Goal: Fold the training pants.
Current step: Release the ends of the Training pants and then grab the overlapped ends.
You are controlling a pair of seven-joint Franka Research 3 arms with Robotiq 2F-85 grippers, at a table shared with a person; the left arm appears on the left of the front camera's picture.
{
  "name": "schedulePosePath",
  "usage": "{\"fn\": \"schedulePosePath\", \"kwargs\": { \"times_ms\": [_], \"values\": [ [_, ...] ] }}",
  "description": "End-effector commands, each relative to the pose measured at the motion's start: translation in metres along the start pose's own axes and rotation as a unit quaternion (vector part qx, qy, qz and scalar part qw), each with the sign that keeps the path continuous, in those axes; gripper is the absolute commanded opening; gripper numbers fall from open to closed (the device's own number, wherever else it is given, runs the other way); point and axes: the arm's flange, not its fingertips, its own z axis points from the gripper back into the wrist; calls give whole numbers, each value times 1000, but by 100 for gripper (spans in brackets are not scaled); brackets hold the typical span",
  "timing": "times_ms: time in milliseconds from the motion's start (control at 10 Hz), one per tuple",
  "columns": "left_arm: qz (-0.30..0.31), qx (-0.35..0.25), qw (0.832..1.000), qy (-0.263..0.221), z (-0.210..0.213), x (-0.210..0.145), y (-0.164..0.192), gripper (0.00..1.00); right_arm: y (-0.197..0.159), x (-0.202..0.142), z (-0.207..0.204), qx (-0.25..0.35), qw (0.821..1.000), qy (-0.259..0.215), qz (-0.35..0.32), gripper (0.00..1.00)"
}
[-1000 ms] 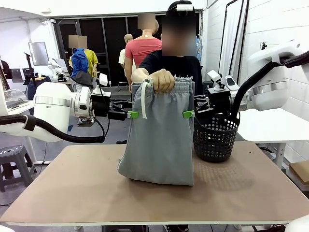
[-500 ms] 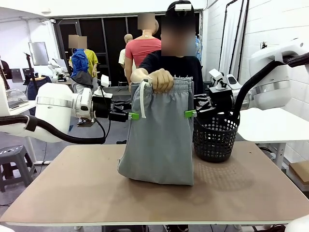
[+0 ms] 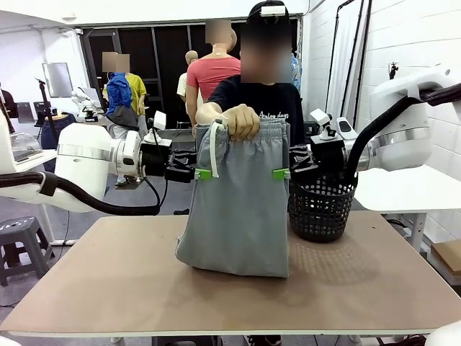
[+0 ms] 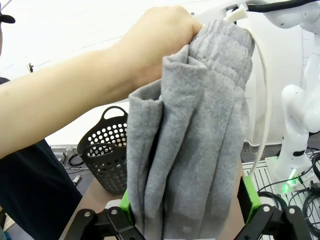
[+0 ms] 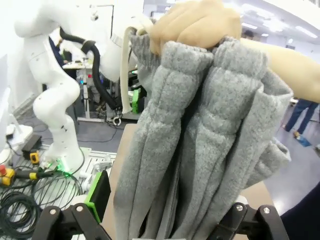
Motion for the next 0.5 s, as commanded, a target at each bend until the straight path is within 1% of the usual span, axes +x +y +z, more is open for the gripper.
{"fn": "schedulePosePath", "kwargs": {
  "times_ms": [0, 200, 400],
  "values": [
    [18, -12, 1000, -10, -8, 6, -1, 100, 1, -4, -16, -26, 999, -25, 3, 100],
    [37, -17, 999, -10, -15, 10, -5, 100, 1, -2, -25, -21, 999, -30, 5, 100],
    [58, -4, 998, -15, -19, 12, -5, 100, -3, 0, -28, -22, 999, -36, 7, 100]
  ]
}}
